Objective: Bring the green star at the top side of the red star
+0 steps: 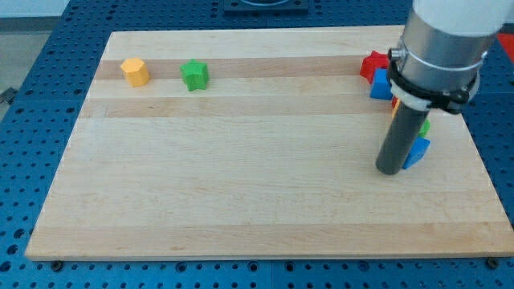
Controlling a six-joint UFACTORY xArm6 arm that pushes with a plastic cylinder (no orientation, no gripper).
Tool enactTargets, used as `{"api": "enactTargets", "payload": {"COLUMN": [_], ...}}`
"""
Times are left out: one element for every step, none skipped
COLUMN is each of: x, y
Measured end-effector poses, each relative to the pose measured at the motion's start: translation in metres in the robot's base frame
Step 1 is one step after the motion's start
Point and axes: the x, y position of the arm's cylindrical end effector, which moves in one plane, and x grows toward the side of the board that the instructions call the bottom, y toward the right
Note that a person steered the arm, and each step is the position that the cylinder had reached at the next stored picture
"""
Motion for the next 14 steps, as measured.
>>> {"api": "enactTargets", "payload": {"x": [-0.021, -0.082, -0.111, -0.124, -0.146, -0.178, -0.208, -0.228, -0.235, -0.235, -0.229, -0.209, -0.196, -0.196], "y": [-0.057, -0.117, -0.198, -0.299, -0.369, -0.368, -0.332, -0.278, -0.276, -0.319, -0.357, -0.36, -0.323, -0.246]}}
